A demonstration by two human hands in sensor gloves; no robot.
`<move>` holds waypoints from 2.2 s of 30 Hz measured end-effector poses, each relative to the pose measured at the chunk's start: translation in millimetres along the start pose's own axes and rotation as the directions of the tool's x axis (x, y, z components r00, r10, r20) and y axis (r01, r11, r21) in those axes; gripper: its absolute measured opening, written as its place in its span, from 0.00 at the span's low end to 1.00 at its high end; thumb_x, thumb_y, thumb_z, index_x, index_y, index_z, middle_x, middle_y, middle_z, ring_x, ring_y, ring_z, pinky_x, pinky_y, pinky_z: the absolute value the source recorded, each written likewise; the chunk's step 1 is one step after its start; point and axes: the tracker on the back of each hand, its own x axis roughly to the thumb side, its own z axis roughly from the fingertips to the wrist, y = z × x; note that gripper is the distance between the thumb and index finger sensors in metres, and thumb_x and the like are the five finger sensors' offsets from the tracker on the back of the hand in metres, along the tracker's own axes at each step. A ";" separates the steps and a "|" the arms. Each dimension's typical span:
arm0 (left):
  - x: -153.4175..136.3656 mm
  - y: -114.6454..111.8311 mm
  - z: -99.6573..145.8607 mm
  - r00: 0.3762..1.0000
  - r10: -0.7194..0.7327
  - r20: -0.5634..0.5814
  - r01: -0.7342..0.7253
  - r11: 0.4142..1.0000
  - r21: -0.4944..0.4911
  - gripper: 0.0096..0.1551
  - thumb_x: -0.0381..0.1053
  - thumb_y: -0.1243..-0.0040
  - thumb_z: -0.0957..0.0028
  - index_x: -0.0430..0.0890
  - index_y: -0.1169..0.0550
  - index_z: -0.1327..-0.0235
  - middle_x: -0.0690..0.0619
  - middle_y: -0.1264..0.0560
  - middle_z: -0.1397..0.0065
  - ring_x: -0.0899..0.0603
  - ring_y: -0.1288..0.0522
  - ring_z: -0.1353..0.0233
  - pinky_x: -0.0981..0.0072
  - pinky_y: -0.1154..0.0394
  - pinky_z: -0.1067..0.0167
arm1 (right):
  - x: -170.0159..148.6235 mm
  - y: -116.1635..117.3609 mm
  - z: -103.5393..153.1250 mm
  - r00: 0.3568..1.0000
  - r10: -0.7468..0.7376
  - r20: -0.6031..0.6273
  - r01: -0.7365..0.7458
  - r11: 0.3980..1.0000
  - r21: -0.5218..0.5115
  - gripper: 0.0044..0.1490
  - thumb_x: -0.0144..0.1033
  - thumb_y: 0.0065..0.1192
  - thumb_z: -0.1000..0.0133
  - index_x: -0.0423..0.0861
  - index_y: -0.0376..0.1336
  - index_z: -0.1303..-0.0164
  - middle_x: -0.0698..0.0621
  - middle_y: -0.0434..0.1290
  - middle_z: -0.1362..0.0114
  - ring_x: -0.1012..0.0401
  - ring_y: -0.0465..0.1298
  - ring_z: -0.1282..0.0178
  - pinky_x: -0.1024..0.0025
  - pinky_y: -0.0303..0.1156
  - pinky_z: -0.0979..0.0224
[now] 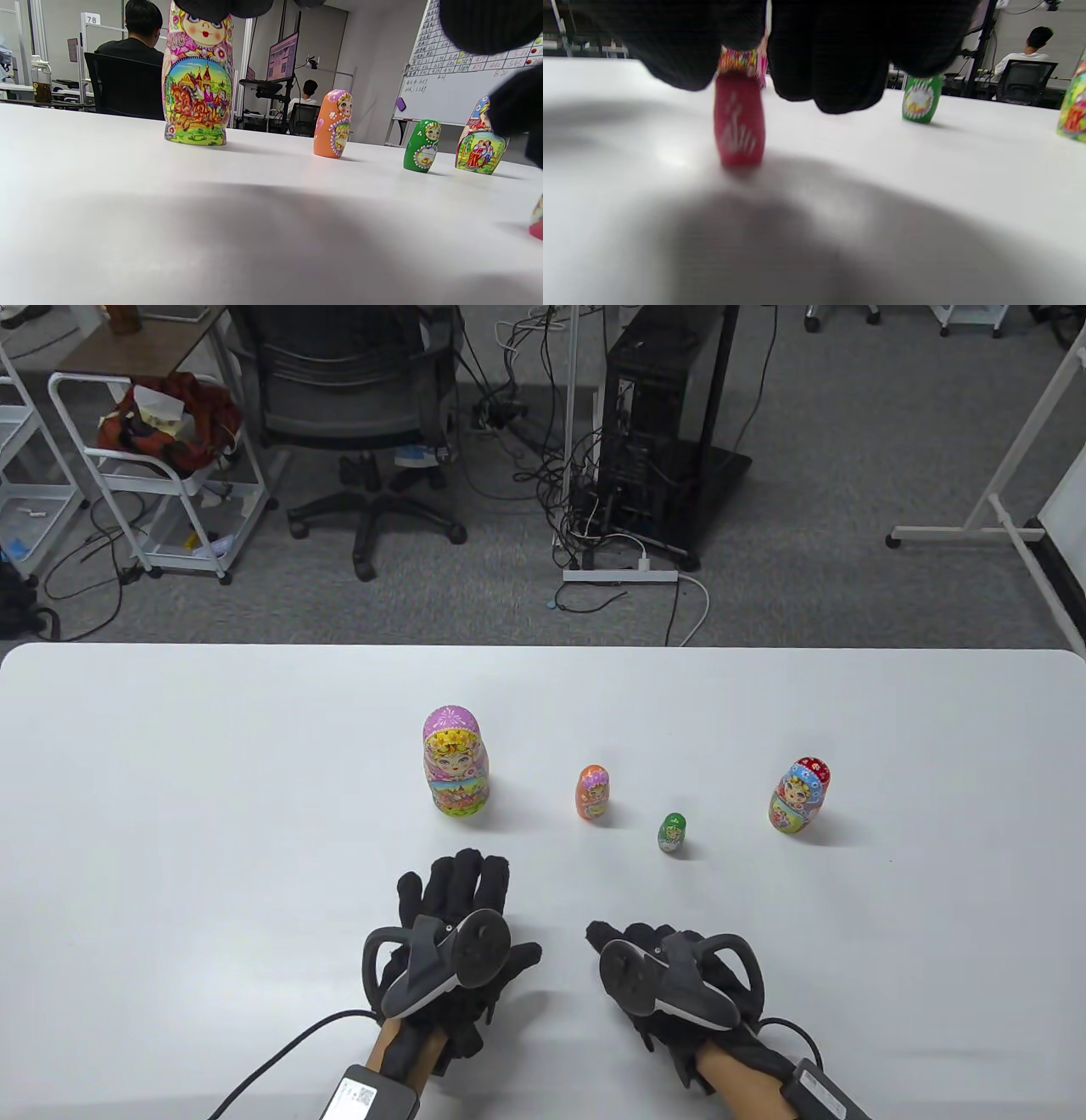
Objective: Nest individual Russian dolls into a nested set
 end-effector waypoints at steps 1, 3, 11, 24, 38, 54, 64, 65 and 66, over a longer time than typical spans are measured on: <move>0.0 1.1 0.2 1.000 0.002 0.001 -0.002 1.000 0.004 0.62 0.79 0.50 0.58 0.51 0.58 0.20 0.40 0.57 0.15 0.33 0.54 0.17 0.24 0.58 0.29 | -5.1 -7.1 -0.3 0.999 -0.028 -0.025 0.027 0.998 -0.056 0.39 0.56 0.65 0.48 0.64 0.53 0.27 0.53 0.72 0.29 0.56 0.78 0.40 0.54 0.74 0.35; 0.3 4.4 0.8 1.000 0.010 0.019 -0.011 0.999 0.036 0.60 0.78 0.49 0.59 0.51 0.54 0.20 0.41 0.54 0.15 0.34 0.50 0.17 0.24 0.56 0.28 | -21.5 -22.7 -4.6 0.984 -0.141 -0.113 0.111 0.965 -0.237 0.36 0.56 0.63 0.48 0.63 0.56 0.29 0.53 0.71 0.28 0.55 0.77 0.37 0.53 0.73 0.33; 3.9 6.4 -2.2 0.999 -0.022 0.046 0.021 0.999 0.034 0.61 0.79 0.49 0.59 0.52 0.55 0.20 0.42 0.54 0.14 0.35 0.50 0.16 0.24 0.57 0.28 | -71.0 -17.2 -81.4 0.835 -0.045 -0.548 0.052 0.999 -0.003 0.34 0.57 0.55 0.42 0.75 0.47 0.27 0.55 0.52 0.14 0.55 0.64 0.20 0.53 0.63 0.20; 0.8 4.8 -5.3 0.999 -0.008 0.045 0.008 1.000 0.009 0.60 0.78 0.49 0.58 0.53 0.53 0.19 0.42 0.53 0.14 0.35 0.49 0.17 0.24 0.56 0.28 | -79.1 20.9 -112.7 0.803 0.045 -0.595 0.089 0.977 0.195 0.31 0.50 0.54 0.42 0.72 0.50 0.28 0.58 0.68 0.23 0.58 0.75 0.29 0.57 0.70 0.27; 19.0 15.2 7.1 0.983 0.151 0.103 -0.161 0.983 0.092 0.60 0.76 0.46 0.57 0.48 0.53 0.20 0.46 0.45 0.16 0.38 0.41 0.18 0.30 0.44 0.26 | -30.9 -42.2 -23.4 0.863 -0.504 0.042 0.506 0.859 -0.077 0.33 0.48 0.58 0.44 0.60 0.54 0.28 0.51 0.72 0.28 0.56 0.79 0.37 0.56 0.74 0.35; 35.4 10.8 12.8 0.968 0.157 0.195 -0.179 0.979 0.101 0.43 0.72 0.38 0.60 0.50 0.26 0.34 0.55 0.17 0.38 0.51 0.15 0.42 0.51 0.21 0.37 | 2.9 -30.6 4.6 0.868 -0.426 0.257 0.455 0.888 -0.063 0.32 0.47 0.61 0.45 0.60 0.57 0.29 0.49 0.74 0.31 0.55 0.80 0.40 0.56 0.75 0.37; 32.9 7.6 10.9 0.963 0.214 0.167 -0.227 0.972 0.066 0.41 0.69 0.34 0.60 0.49 0.23 0.37 0.55 0.14 0.43 0.52 0.13 0.46 0.53 0.19 0.40 | 11.7 -25.1 6.6 0.895 -0.357 0.266 0.395 0.913 -0.105 0.33 0.46 0.61 0.46 0.59 0.56 0.30 0.49 0.73 0.30 0.55 0.79 0.39 0.56 0.74 0.35; 32.6 7.8 10.9 0.962 0.223 0.161 -0.235 0.970 0.063 0.41 0.69 0.34 0.60 0.48 0.23 0.37 0.55 0.14 0.43 0.52 0.13 0.46 0.53 0.19 0.40 | 11.9 -25.2 6.8 0.895 -0.357 0.266 0.396 0.912 -0.108 0.33 0.46 0.61 0.46 0.59 0.56 0.30 0.50 0.73 0.30 0.55 0.79 0.39 0.56 0.74 0.35; 32.2 8.0 10.9 0.960 0.236 0.151 -0.248 0.967 0.064 0.41 0.69 0.34 0.61 0.48 0.23 0.37 0.55 0.14 0.44 0.52 0.13 0.46 0.53 0.19 0.40 | 11.8 -25.1 6.8 0.896 -0.356 0.266 0.396 0.911 -0.114 0.33 0.46 0.61 0.46 0.59 0.56 0.30 0.49 0.73 0.30 0.55 0.79 0.39 0.56 0.74 0.35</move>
